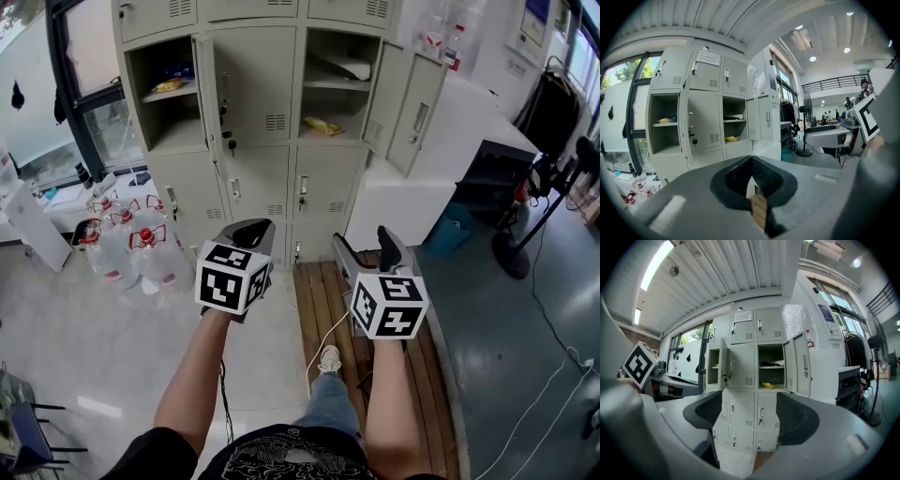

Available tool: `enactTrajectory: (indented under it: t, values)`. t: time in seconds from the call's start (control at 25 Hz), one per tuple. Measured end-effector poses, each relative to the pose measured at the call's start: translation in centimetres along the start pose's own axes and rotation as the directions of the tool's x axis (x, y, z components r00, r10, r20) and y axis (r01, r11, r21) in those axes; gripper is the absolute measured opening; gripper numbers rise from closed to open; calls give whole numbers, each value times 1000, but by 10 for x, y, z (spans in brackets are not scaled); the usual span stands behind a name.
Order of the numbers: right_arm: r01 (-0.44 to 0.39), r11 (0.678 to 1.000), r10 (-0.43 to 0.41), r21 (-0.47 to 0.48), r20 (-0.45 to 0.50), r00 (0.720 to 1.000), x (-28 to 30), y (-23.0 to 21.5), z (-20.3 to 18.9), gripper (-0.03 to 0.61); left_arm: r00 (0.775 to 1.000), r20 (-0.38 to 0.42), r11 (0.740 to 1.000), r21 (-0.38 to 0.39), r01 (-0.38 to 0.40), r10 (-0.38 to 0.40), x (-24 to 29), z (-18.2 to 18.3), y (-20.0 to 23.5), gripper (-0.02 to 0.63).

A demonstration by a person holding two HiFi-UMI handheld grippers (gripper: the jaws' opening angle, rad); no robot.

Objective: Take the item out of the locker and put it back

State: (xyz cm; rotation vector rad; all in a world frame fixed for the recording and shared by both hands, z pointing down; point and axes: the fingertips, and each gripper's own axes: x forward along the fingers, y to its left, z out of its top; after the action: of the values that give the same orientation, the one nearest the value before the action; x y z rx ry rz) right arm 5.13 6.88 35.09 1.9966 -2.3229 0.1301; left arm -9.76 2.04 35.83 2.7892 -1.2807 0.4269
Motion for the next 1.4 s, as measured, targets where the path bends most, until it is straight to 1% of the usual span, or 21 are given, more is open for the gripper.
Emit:
enactTrajectory:
  t: [0.24, 0.6, 1.0, 1.2, 1.4]
  values:
    - [-18, 1000, 18, 15, -1, 1000, 51, -33, 4, 390, 1000, -8, 1000, 3, -10, 10, 53, 14, 14, 0]
    - [-75, 997, 75, 22, -21, 997, 138, -89, 13, 397, 999, -27, 999, -14, -48, 47, 144, 39, 38, 0]
    - [-168, 986, 168, -7, -52, 984, 249, -138, 30, 399, 990, -50, 990, -42, -131, 129, 239, 63, 79, 0]
    - [-208, 978, 208, 9, -87, 974, 292, -159, 38, 399, 983, -75, 983, -55, -174, 170, 275, 82, 96, 0]
    - [-238, 971, 239, 20, -95, 966, 321, -171, 52, 394, 975, -93, 976, -58, -208, 202, 295, 100, 108, 0]
